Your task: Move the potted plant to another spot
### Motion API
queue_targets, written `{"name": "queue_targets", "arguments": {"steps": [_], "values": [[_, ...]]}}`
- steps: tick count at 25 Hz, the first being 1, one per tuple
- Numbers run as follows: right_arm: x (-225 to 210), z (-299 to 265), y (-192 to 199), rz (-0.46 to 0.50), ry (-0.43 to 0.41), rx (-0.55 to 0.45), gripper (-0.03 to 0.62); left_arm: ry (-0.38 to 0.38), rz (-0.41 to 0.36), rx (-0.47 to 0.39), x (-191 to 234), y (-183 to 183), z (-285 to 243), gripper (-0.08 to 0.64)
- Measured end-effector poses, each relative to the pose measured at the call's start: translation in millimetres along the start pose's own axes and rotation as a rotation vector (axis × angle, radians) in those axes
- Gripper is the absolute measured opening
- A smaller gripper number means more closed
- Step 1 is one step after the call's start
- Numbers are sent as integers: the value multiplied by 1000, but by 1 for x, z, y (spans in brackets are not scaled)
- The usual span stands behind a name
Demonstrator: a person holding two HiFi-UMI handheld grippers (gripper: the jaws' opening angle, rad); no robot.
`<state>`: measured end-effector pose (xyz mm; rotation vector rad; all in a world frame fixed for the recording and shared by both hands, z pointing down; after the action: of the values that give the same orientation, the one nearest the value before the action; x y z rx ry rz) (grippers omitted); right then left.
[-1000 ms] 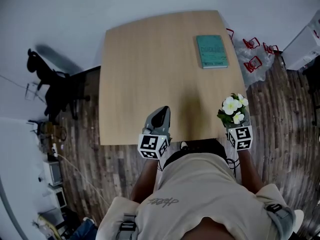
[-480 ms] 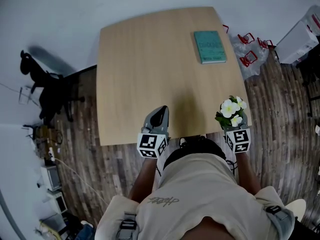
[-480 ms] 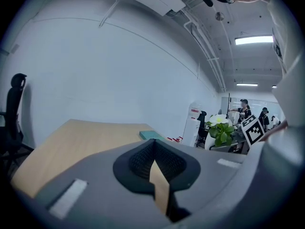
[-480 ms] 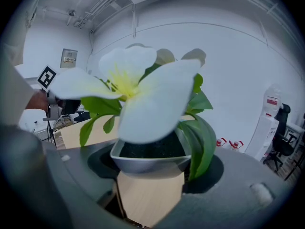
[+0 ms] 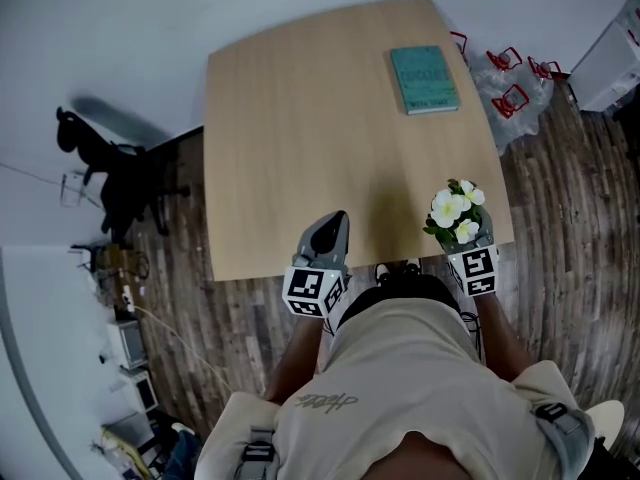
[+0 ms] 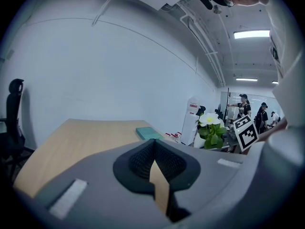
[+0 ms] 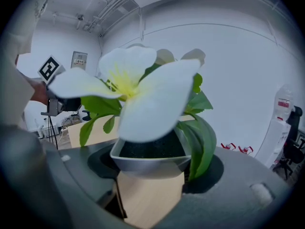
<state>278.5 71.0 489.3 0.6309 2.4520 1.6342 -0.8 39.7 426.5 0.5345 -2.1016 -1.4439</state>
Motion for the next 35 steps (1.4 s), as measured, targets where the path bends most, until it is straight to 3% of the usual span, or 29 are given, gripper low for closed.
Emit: {"name": "queue_targets", "arguments": {"steps": [9,12,17,24,30,35], "values": [[-8,-12,20,3,-59,-15,339,-8,-29,12,-21,-4,-7,17],[-8,-14,19,53,-74,-12,339,-32,-37,-3,-21,-9,-7,16],[4,-17,25,63,-105,8,339,-59,24,-30,-12,-4,4,17],[39,-43,0,57,-109,7,339,-79,47,-66,36,-3,31,17],[89,-65,-23,-40,-87,0,339,-83,-51,-22,93,5,63,17],[123,-91,-51,-58,-55,-17,339,-55,-51,-40,145,-3,79,17]]}}
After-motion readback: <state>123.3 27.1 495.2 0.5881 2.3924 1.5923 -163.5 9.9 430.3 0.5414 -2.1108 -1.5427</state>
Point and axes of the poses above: the fingertips, and each gripper's own axes: z backward along the fingers, x to its left, y out of its underside, the point moved 8 cm from there along z, backward along the fingers, and after that the axes turned 4 degrees about z, right-handed, at the moved point
